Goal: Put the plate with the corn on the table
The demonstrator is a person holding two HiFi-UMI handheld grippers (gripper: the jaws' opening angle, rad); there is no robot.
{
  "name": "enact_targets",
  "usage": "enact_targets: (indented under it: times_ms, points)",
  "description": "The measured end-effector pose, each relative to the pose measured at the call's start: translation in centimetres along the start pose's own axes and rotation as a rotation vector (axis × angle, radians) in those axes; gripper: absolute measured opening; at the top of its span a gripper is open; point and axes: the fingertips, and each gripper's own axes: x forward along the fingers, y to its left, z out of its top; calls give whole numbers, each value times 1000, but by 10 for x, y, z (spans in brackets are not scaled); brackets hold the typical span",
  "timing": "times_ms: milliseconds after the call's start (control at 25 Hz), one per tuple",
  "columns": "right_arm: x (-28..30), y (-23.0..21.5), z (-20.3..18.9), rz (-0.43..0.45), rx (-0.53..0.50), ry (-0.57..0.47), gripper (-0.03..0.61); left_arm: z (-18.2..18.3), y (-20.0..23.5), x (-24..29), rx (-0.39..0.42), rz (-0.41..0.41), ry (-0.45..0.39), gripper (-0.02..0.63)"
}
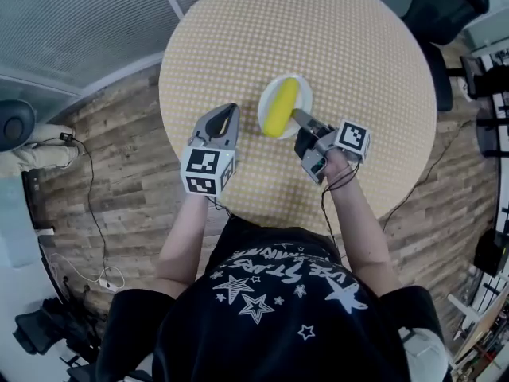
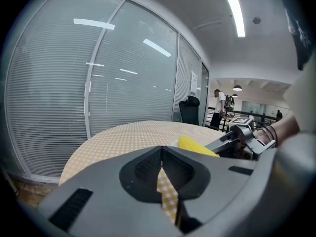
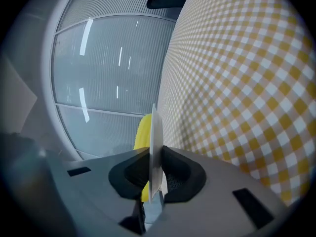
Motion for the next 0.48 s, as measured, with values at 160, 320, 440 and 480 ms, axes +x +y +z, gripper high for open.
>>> enact_targets:
  times_ms: [160,320,440,480]
  points:
    - [14,-9,9,-23,8,-11,48,-3,8,12,-5,-15,12,8]
    - [29,-21,15,-47,20,-19,48,-12,15,21,-14,-33,27,8]
    - [41,-28,17,-49,26,-20,48,-17,19,27,-17,-44,41,8]
    - [43,-31,17,-48,38,-21,48,-19,19,29,-18,-45,44,8]
